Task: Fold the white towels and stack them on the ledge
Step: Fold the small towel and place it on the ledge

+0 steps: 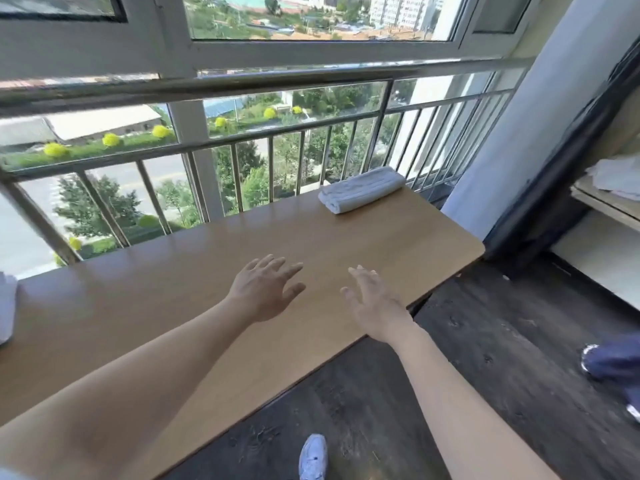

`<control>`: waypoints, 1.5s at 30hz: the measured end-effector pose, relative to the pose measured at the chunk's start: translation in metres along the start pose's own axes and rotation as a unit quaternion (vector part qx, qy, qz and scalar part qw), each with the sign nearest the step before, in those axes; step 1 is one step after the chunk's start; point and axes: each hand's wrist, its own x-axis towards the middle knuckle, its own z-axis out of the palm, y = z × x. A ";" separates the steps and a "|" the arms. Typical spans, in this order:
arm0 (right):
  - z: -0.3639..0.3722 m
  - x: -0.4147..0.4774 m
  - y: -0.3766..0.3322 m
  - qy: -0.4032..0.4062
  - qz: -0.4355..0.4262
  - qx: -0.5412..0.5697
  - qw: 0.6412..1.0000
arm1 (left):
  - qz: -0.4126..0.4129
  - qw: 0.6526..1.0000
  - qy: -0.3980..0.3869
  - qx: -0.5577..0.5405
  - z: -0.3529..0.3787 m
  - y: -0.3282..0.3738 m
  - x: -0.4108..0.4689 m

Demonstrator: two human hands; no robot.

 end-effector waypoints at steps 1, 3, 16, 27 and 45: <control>-0.010 0.005 0.012 -0.004 0.005 -0.010 1.000 | 0.001 1.000 0.001 -0.006 0.004 0.008 0.017; -0.029 0.017 0.034 -0.012 0.015 -0.031 0.999 | -0.001 1.000 0.005 -0.015 0.011 0.022 0.049; -0.106 0.135 0.136 -0.028 0.051 -0.052 0.997 | -0.010 0.999 0.017 -0.025 0.024 0.074 0.213; -0.136 0.270 0.227 -0.073 0.002 -0.025 0.997 | -0.112 0.993 0.011 -0.021 0.029 0.105 0.316; -0.191 0.483 0.293 -0.158 -0.124 -0.185 0.962 | -0.247 0.946 0.179 -0.112 0.044 0.141 0.468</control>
